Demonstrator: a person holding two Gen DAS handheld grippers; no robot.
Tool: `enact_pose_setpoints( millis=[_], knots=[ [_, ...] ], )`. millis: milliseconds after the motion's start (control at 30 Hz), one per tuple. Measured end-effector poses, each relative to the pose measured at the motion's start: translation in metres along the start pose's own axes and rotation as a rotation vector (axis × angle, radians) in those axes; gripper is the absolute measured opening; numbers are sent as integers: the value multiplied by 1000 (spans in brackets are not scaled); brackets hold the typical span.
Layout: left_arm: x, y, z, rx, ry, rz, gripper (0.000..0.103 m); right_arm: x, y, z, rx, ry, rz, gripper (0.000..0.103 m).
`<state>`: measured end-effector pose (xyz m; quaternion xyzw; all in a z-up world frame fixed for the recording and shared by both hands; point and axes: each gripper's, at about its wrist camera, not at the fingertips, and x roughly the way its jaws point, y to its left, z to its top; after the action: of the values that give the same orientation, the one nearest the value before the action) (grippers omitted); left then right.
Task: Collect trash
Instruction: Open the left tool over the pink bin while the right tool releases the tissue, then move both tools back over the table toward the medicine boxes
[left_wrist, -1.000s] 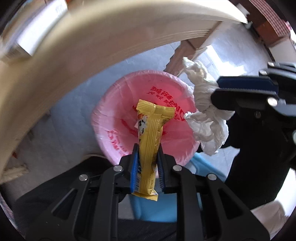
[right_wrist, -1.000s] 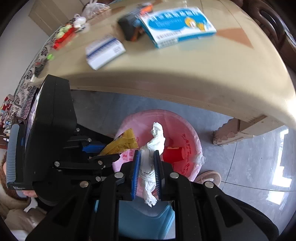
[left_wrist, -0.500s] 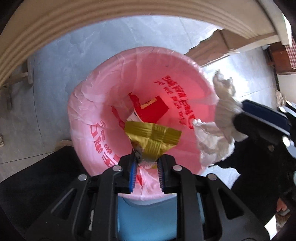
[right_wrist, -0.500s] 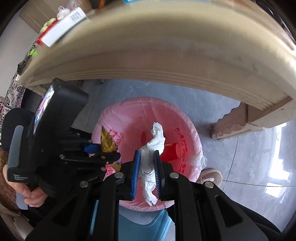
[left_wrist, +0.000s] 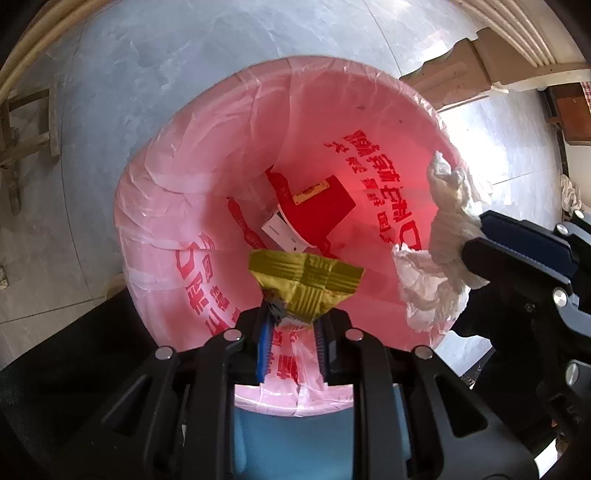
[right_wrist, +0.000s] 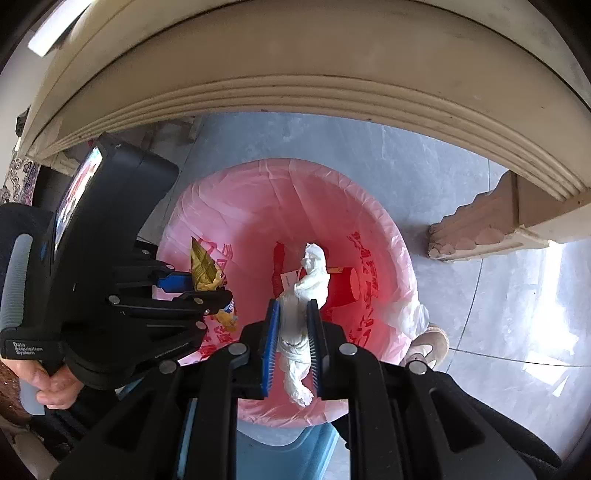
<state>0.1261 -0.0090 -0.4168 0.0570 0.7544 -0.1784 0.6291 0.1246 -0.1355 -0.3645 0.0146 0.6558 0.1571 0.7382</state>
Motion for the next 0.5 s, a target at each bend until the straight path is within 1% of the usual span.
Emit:
enact_pose_setpoints(
  millis=[67, 100, 133, 167, 200, 233, 267, 300, 333, 467, 500],
  knots=[
    [2, 2, 0, -5, 4, 6, 19, -2, 1, -1, -3, -2, -6, 16],
    [2, 2, 0, -4, 9, 19, 27, -3, 2, -1, -6, -3, -15, 18],
    [3, 1, 0, -3, 14, 26, 42, -3, 2, -1, -11, -3, -24, 19],
    [3, 0, 0, -2, 11, 27, 49, -3, 3, -1, -16, -4, -31, 21],
    [2, 0, 0, 0, 3, 34, 60, -4, 3, -1, -16, -5, -34, 27],
    [1, 0, 1, 1, 0, 45, 65, -4, 2, -1, -16, -6, -35, 32],
    [1, 0, 1, 2, -1, 48, 66, -5, 2, -1, -16, -7, -37, 36],
    [1, 0, 1, 2, 1, 43, 70, -5, 2, -1, -15, -9, -41, 41],
    [-1, 0, 1, -4, 1, 38, 72, -6, 1, -1, -12, -15, -43, 43],
    [-1, 2, -1, -13, 16, 56, 73, -12, 2, 0, -15, -25, -39, 45],
    [-3, 3, -2, -13, 16, 58, 73, -14, 2, 0, -14, -31, -39, 49]
  ],
)
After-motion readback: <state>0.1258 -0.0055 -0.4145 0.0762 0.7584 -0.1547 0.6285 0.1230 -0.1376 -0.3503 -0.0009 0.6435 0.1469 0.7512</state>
